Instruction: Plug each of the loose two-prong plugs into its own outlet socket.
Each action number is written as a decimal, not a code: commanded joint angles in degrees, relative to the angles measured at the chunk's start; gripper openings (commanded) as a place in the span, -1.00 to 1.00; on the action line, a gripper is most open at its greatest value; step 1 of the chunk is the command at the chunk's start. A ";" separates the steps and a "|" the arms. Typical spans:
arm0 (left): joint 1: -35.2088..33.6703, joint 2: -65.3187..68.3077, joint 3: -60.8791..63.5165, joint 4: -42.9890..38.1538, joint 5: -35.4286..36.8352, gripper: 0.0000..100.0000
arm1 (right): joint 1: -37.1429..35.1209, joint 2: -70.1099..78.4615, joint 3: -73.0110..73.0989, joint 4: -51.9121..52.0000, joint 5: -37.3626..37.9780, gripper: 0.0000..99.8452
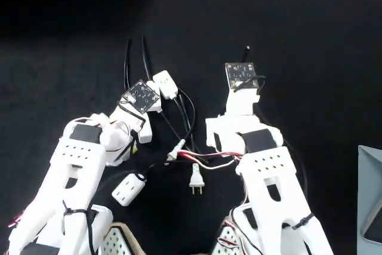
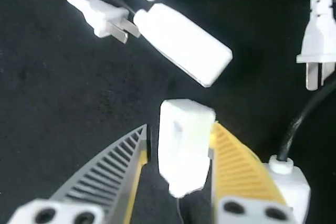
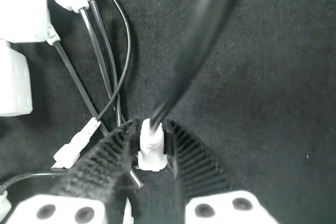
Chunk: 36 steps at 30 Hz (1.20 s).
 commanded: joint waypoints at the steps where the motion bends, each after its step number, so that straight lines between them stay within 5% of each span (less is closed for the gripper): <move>1: -3.03 -1.23 -8.66 6.33 -0.53 -0.60 | 0.44 0.13 -0.48 -0.97 -0.09 -0.97; 7: -4.09 -1.23 -11.30 13.54 -2.90 -0.60 | 0.44 0.13 -0.48 -0.97 0.00 -0.97; 16: -3.82 -1.23 -0.66 5.54 -3.43 -0.60 | 0.44 0.13 -0.48 -0.97 0.00 -0.97; 36: 6.73 -0.62 2.77 5.19 4.40 -0.60 | 0.44 0.13 1.89 -4.92 0.00 -0.97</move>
